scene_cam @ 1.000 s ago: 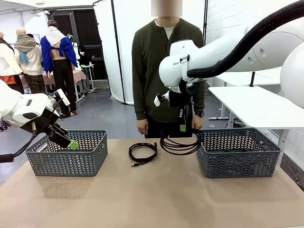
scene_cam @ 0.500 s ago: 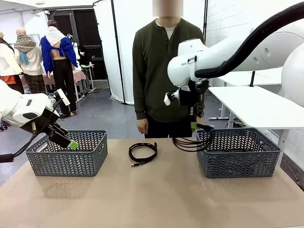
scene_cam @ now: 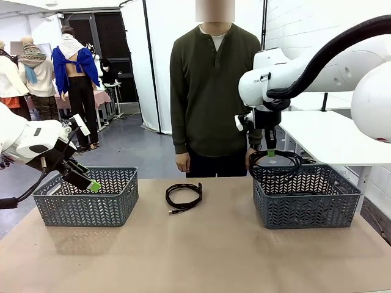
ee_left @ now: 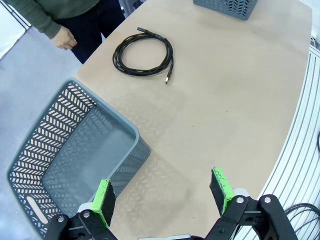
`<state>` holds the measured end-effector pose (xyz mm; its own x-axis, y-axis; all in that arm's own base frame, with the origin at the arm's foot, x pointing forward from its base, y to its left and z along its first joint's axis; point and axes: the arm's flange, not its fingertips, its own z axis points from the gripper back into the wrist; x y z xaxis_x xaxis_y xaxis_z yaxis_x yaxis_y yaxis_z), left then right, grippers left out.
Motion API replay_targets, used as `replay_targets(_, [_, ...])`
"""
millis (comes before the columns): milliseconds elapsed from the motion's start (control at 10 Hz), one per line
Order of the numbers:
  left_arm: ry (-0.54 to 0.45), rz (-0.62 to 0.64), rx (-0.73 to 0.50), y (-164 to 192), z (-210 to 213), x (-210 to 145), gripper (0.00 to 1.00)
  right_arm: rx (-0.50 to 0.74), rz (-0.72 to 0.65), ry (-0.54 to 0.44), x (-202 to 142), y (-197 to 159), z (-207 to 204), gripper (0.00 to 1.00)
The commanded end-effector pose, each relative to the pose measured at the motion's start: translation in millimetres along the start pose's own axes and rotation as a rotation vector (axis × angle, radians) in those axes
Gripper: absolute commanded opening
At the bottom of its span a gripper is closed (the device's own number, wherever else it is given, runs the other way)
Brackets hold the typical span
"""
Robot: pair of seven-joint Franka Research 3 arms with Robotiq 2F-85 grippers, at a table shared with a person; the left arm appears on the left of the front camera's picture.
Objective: Organize the cables according to human instructions.
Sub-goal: Pick up a bundle of cables and place it in the basket indicated by the human.
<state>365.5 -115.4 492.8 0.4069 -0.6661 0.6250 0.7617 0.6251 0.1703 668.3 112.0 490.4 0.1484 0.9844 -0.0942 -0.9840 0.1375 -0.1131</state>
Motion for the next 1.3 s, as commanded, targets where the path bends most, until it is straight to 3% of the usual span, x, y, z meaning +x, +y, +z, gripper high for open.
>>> replay_targets(0, [-0.012,0.007,-0.007,2,-1,0,1.0,0.069,0.046,-0.052,-8,-25,1,0.0])
replay_targets(400, [-0.012,0.007,-0.007,2,-1,0,1.0,0.073,0.044,-0.035,-34,-23,-8,0.0])
replay_targets(1200, [-0.012,0.007,-0.007,2,-1,0,1.0,0.068,0.093,-0.048,-47,-2,-30,0.0])
